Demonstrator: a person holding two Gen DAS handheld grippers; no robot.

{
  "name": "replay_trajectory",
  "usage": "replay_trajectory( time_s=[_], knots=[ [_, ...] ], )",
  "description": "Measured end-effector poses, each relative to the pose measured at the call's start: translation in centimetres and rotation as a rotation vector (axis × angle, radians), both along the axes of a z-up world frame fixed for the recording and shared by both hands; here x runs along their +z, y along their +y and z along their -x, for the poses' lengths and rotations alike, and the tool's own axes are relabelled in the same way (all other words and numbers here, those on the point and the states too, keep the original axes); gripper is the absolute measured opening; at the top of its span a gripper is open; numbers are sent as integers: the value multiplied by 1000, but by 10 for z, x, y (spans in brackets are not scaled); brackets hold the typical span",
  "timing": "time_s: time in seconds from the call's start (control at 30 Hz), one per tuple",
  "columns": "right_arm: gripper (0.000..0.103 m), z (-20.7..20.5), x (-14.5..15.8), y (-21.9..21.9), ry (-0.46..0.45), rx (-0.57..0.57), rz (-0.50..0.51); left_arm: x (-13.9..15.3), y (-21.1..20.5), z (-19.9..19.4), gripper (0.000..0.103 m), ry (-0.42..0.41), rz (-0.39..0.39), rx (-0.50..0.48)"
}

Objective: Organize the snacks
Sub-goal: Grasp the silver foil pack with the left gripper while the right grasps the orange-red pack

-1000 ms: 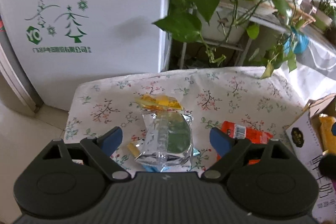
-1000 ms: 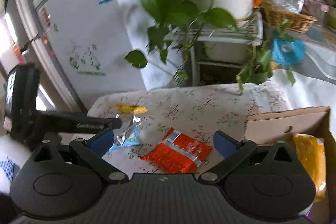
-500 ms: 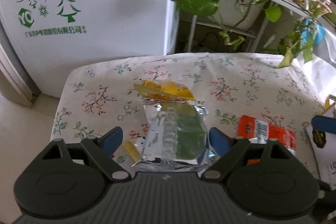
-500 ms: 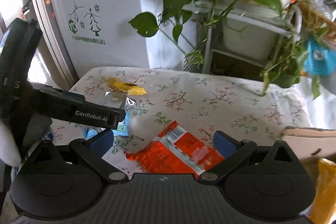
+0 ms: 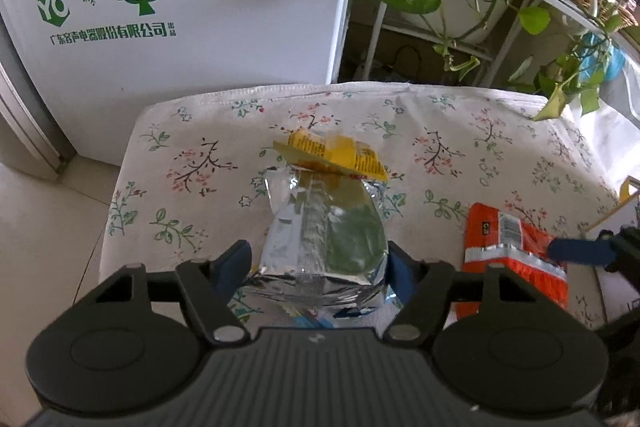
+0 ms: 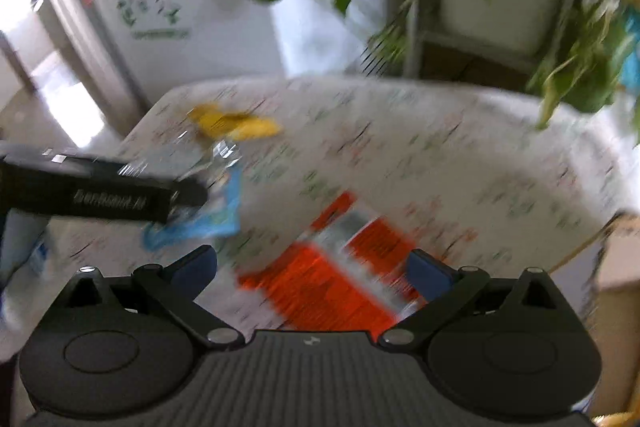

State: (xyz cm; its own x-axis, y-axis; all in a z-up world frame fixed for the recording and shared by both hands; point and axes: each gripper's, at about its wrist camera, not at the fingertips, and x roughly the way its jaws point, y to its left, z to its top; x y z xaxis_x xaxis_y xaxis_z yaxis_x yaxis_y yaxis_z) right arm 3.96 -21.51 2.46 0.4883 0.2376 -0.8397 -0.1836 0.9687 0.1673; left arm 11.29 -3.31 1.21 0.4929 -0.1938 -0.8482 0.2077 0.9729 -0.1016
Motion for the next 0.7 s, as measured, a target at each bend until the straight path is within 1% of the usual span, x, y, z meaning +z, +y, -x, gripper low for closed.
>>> replay_trajectory(
  time_s=[0.1, 0.2, 0.27, 0.37, 0.43, 0.5, 0.53, 0.57, 0.6, 0.7],
  knots=[
    [103, 8, 5, 4, 23, 63, -13, 3, 6, 1, 70, 10, 3, -7],
    [103, 16, 8, 6, 60, 165, -72, 3, 12, 3, 70, 28, -2, -25],
    [103, 19, 11, 5, 57, 186, -89, 3, 17, 4, 71, 33, -1, -16],
    [103, 13, 12, 2, 10, 93, -14, 1, 22, 2, 71, 48, 25, 9],
    [103, 7, 5, -1, 22, 22, -3, 2, 24, 0, 71, 54, 51, 33],
    [103, 1, -2, -3, 57, -40, -25, 3, 25, -2, 72, 44, 74, 49],
    [103, -1, -5, -4, 70, -57, -36, 3, 24, -3, 73, 37, 80, 52],
    [103, -2, -8, -2, 79, -61, -32, 2, 24, -4, 76, 31, 81, 52],
    [103, -2, -11, 2, 81, -58, -12, 1, 23, -5, 78, 25, 79, 52],
    [103, -4, -19, 12, 91, -67, 66, -4, 19, -7, 79, 25, 67, 61]
  ],
)
